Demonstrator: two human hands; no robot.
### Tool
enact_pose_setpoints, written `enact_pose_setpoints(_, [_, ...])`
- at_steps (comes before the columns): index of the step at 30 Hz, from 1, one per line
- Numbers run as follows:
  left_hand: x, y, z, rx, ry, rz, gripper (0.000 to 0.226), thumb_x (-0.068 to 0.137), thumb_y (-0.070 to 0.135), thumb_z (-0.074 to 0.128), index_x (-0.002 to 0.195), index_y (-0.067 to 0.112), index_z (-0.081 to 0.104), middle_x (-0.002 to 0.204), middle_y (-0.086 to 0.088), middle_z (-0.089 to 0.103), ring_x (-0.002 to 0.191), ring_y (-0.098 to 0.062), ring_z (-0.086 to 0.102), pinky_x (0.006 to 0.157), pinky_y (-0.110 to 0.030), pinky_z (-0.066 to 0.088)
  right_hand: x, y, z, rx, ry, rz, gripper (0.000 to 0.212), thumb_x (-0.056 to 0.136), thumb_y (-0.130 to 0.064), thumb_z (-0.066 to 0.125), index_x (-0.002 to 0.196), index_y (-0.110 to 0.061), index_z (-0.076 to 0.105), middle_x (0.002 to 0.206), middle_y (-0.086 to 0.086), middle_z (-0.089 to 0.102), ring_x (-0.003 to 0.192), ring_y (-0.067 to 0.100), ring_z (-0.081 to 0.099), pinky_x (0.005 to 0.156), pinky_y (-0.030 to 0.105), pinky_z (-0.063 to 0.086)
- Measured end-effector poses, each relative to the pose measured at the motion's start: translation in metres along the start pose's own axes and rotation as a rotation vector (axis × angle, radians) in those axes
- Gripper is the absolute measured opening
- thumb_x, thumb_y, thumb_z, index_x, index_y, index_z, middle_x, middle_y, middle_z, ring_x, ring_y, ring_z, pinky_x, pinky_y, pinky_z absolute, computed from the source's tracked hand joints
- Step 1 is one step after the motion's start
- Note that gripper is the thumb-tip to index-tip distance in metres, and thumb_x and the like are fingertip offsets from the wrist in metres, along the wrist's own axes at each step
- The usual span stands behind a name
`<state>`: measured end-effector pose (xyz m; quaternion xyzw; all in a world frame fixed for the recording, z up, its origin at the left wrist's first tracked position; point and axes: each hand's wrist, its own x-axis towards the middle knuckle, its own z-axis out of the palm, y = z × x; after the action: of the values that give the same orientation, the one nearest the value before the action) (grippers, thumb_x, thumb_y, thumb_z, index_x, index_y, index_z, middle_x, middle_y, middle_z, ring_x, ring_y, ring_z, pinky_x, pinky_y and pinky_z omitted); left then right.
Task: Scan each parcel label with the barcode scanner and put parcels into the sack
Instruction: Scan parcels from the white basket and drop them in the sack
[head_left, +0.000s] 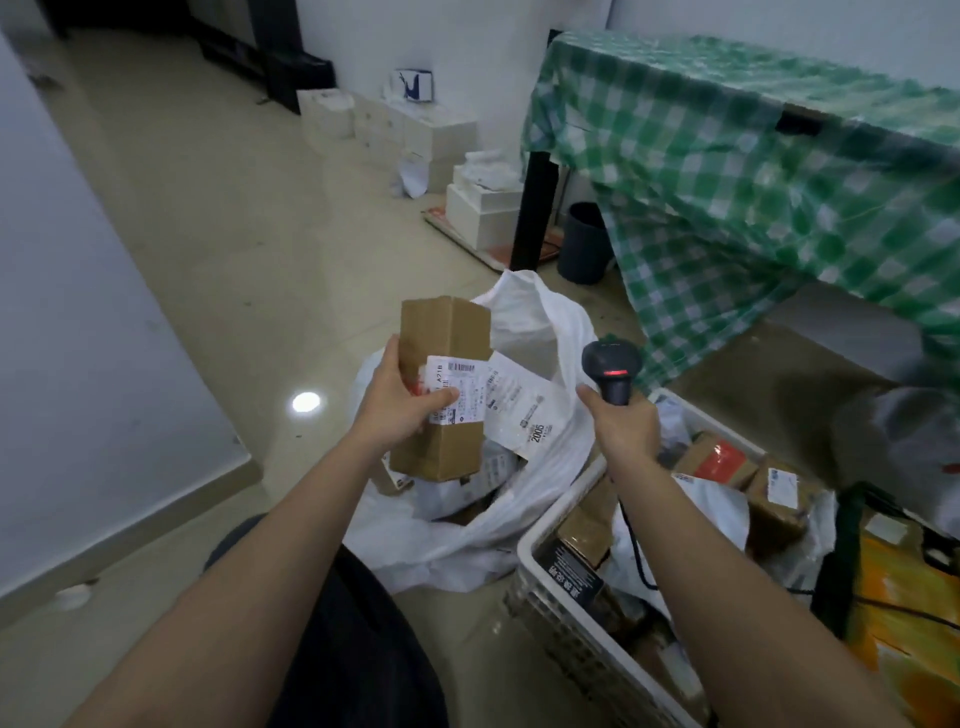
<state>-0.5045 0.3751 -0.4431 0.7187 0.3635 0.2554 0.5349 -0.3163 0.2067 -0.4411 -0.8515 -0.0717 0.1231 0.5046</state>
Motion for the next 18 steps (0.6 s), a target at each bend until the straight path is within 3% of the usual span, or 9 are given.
enact_pose_setpoints(3, [0.034,-0.019,0.010,0.052,-0.071,-0.037,0.102,0.072,0.031,0.083,0.149,0.029,0.016,0.127,0.016,0.046,0.112,-0.015,0.058,0.090,-0.045,0.052,0.029,-0.003,0.028,-0.110,0.044,-0.026,0.049,0.077,-0.050,0.075,0.107,-0.014,0.063,0.107,0.012,0.068,0.104,0.035,0.061,0.087,0.040,0.045])
enact_pose_setpoints(4, [0.047,-0.027,0.016,0.053,-0.096,-0.040,0.101,0.068,0.036,0.083,0.147,0.031,0.020,0.126,0.019,0.049,0.113,-0.014,0.057,0.094,-0.046,0.050,0.040,-0.002,0.036,-0.147,0.049,-0.019,0.052,0.075,-0.050,0.076,0.109,-0.013,0.062,0.110,0.012,0.068,0.106,0.035,0.061,0.088,0.041,0.045])
enact_pose_setpoints(7, [0.081,-0.044,0.041,0.077,-0.165,-0.017,0.089,0.068,0.033,0.083,0.140,0.032,0.031,0.112,0.020,0.058,0.106,-0.010,0.058,0.095,-0.034,0.046,0.066,0.007,0.052,-0.250,0.001,0.000,0.057,0.075,-0.043,0.079,0.118,-0.012,0.057,0.114,0.011,0.066,0.111,0.034,0.060,0.084,0.035,0.041])
enact_pose_setpoints(9, [0.103,-0.054,0.060,0.072,-0.213,-0.026,0.095,0.070,0.033,0.081,0.146,0.030,0.025,0.123,0.013,0.058,0.112,-0.012,0.057,0.098,-0.033,0.044,0.079,0.016,0.062,-0.269,-0.031,0.022,0.049,0.078,-0.030,0.078,0.118,-0.012,0.057,0.105,0.010,0.063,0.107,0.033,0.061,0.079,0.032,0.038])
enact_pose_setpoints(12, [0.129,-0.068,0.088,0.116,-0.295,-0.030,0.099,0.072,0.037,0.080,0.150,0.028,0.020,0.139,0.003,0.050,0.123,-0.018,0.051,0.105,-0.037,0.041,0.099,0.028,0.067,-0.132,0.044,0.022,0.026,0.078,-0.013,0.070,0.102,-0.013,0.060,0.089,0.008,0.060,0.095,0.035,0.063,0.077,0.036,0.044])
enact_pose_setpoints(14, [0.136,-0.075,0.108,0.242,-0.344,0.027,0.095,0.076,0.035,0.078,0.151,0.022,0.022,0.145,0.000,0.042,0.128,-0.019,0.045,0.105,-0.034,0.038,0.108,0.026,0.054,-0.023,0.120,-0.031,0.020,0.079,-0.009,0.068,0.096,-0.013,0.059,0.084,0.006,0.060,0.088,0.032,0.062,0.075,0.035,0.043])
enact_pose_setpoints(18, [0.155,-0.086,0.151,0.339,-0.251,0.214,0.070,0.083,0.035,0.072,0.142,0.017,0.038,0.146,-0.005,0.040,0.129,-0.024,0.042,0.105,-0.036,0.036,0.118,0.009,0.015,0.037,0.213,-0.213,0.024,0.079,-0.005,0.070,0.095,-0.017,0.058,0.075,-0.006,0.059,0.080,0.021,0.058,0.075,0.031,0.042])
